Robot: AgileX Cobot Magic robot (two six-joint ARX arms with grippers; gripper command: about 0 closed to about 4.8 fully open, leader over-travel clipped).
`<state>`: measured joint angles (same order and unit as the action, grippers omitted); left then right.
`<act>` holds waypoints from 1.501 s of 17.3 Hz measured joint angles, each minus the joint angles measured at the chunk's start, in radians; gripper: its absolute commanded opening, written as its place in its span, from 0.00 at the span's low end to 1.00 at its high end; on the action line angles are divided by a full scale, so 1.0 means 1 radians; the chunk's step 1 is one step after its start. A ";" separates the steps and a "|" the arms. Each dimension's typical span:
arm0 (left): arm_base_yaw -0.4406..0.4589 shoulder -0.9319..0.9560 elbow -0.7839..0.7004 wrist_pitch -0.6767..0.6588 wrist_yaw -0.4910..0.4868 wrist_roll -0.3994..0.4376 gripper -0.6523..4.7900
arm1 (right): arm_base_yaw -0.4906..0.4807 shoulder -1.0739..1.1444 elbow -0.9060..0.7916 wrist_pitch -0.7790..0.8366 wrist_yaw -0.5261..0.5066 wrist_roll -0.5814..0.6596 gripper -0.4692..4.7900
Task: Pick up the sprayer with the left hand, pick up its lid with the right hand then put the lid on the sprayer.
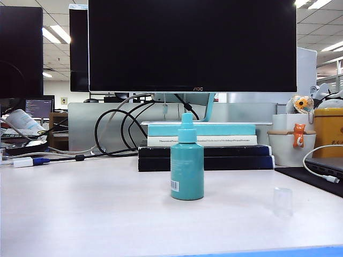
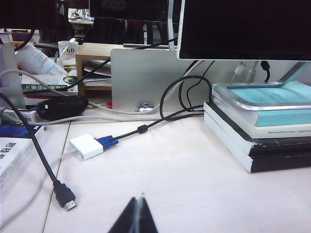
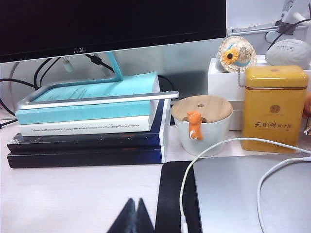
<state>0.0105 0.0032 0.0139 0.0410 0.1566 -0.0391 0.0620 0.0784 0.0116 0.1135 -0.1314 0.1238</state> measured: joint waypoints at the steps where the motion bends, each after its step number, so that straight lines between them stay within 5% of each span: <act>1: 0.000 0.000 0.000 0.000 0.000 0.000 0.11 | 0.000 0.000 0.000 0.000 0.000 0.000 0.08; 7: 0.000 0.000 0.000 0.000 0.004 -0.001 0.11 | 0.000 0.000 0.000 0.000 0.016 0.005 0.08; 12: 0.000 0.000 0.000 0.192 0.226 -0.031 0.12 | 0.000 0.000 0.001 0.000 0.123 0.123 0.08; 17: 0.000 0.010 0.066 0.254 0.259 -0.069 0.12 | 0.000 0.011 0.045 -0.008 0.159 0.187 0.08; 23: 0.000 0.313 0.323 0.271 0.365 -0.005 0.12 | 0.000 0.025 0.167 -0.023 0.255 0.197 0.08; 26: 0.000 0.549 0.354 0.362 0.507 0.032 0.26 | 0.000 0.164 0.256 -0.024 0.247 0.193 0.08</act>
<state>0.0105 0.5522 0.3683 0.4034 0.6640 -0.0074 0.0620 0.2424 0.2676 0.0891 0.1158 0.3172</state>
